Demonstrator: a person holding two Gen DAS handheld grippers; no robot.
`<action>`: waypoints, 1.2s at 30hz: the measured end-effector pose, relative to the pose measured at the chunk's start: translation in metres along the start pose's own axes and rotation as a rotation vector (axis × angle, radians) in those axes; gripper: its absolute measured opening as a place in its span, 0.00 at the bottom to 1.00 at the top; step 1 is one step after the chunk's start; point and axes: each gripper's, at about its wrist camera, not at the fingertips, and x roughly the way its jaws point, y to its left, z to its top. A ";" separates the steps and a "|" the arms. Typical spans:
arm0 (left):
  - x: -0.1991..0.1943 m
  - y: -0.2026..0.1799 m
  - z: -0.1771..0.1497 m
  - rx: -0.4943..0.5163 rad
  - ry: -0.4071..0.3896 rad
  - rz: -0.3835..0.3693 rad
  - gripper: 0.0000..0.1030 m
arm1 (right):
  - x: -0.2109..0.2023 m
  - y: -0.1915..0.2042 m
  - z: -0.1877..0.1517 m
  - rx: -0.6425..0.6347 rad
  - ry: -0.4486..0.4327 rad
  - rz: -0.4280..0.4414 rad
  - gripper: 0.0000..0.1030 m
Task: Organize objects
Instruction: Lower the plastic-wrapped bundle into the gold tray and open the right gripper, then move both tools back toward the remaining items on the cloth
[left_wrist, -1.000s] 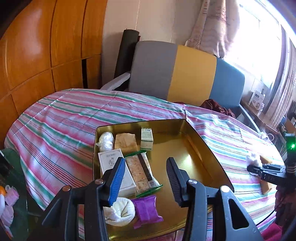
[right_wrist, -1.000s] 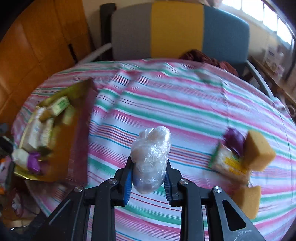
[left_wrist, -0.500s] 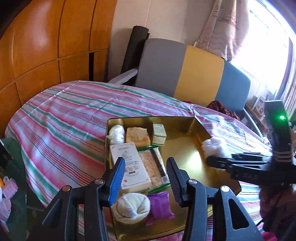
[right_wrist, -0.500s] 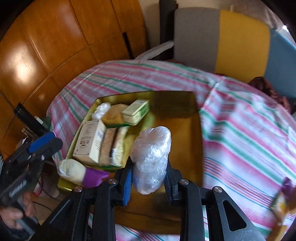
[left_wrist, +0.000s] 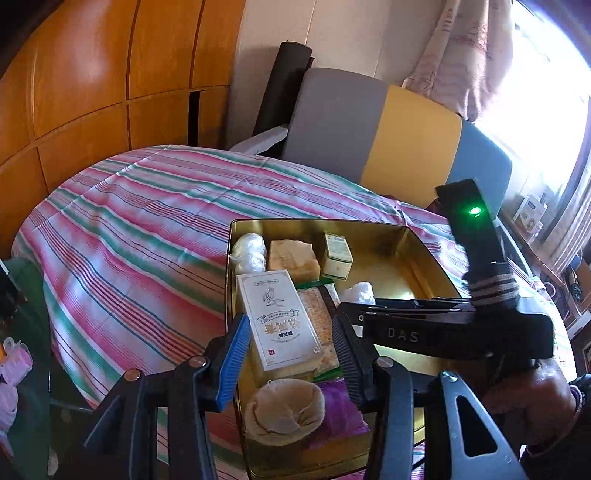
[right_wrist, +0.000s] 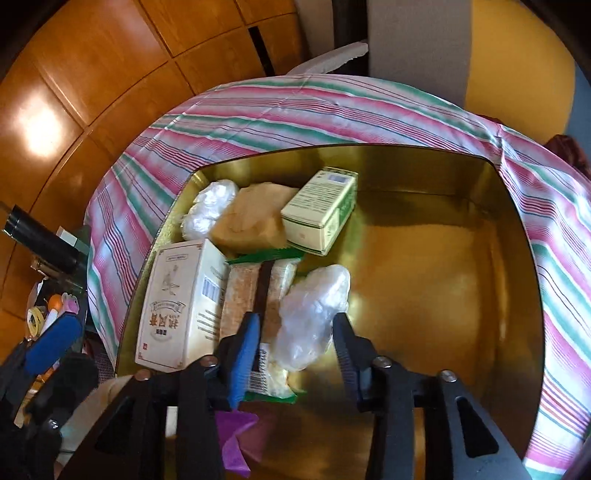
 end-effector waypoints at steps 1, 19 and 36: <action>0.000 0.000 0.000 0.000 0.001 0.000 0.45 | -0.002 0.001 -0.001 -0.003 -0.007 0.005 0.47; -0.012 -0.023 -0.002 0.070 -0.024 -0.019 0.45 | -0.109 -0.038 -0.045 0.063 -0.212 -0.044 0.82; -0.015 -0.121 -0.011 0.305 0.003 -0.142 0.45 | -0.238 -0.207 -0.158 0.414 -0.369 -0.365 0.88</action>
